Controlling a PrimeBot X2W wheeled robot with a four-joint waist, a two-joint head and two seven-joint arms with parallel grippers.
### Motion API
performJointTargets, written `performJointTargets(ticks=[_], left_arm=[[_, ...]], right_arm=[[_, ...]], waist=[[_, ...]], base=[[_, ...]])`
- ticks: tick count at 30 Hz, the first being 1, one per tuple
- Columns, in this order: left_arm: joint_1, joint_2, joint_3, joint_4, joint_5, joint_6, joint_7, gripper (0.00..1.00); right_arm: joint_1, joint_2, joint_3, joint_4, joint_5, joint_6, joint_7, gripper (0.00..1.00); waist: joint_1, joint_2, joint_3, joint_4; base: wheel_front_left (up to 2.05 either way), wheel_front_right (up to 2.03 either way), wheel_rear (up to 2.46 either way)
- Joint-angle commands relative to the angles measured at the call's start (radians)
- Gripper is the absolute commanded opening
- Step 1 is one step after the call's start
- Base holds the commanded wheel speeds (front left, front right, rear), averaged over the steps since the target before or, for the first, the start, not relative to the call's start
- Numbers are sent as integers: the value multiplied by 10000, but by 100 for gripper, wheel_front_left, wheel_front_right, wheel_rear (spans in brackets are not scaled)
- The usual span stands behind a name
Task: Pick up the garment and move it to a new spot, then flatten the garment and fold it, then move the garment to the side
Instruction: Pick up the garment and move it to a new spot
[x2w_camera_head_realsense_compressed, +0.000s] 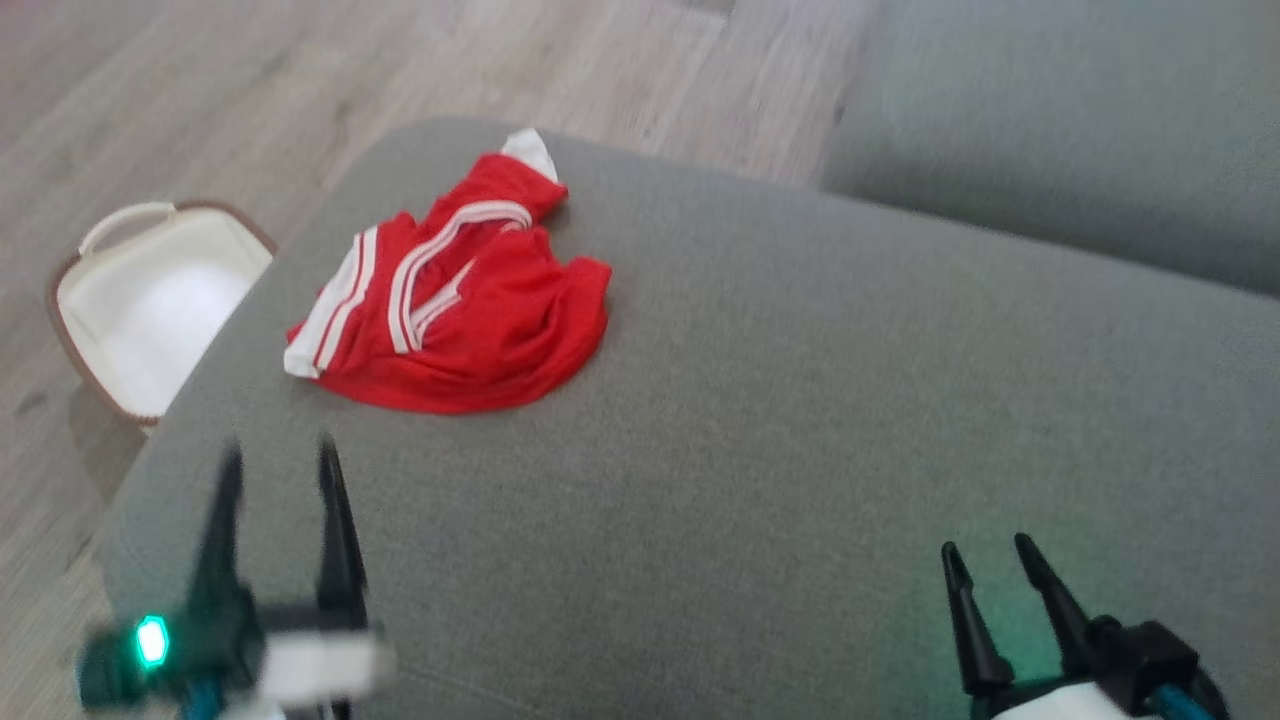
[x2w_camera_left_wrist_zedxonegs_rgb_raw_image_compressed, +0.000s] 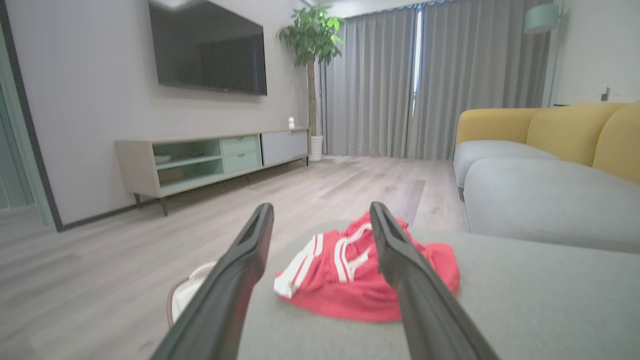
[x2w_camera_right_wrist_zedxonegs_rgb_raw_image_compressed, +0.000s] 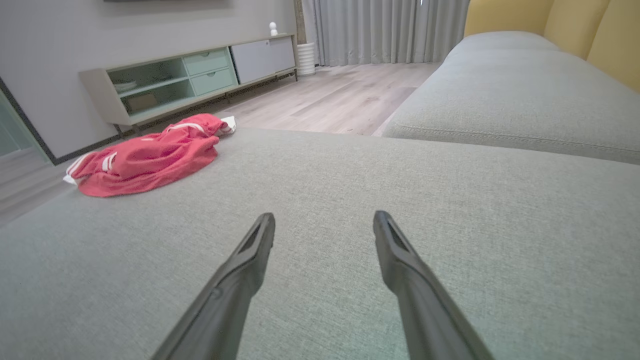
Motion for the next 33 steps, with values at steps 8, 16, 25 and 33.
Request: performJointTargets(ticks=[8, 16, 25, 33], left_arm=[[-4805, 995, 483, 496, -405, -1156, 1000, 100], [-8882, 1202, 451, 3982, -1034, -1676, 3348, 100], [-11466, 1349, 910, 8823, -1586, -1048, 5056, 100], [-11640, 1332, 1232, 10827, -1971, -644, 5212, 0]], right_arm=[[-1364, -1841, 491, -766, -262, -9, -135, 100], [-1867, -3473, 252, -1417, -311, -9, -136, 100], [-2178, -4673, 207, -2090, -163, -9, -136, 100], [-2270, -4821, 127, -2325, -118, -9, -114, 100]], waist=[[-1, 0, 2622, -408], [-1, 0, 4415, -606], [-1, 0, 5559, -909], [-1, 0, 5868, -1138]], base=[[0, 0, 0], [0, 0, 0], [0, 0, 0], [0, 0, 0]])
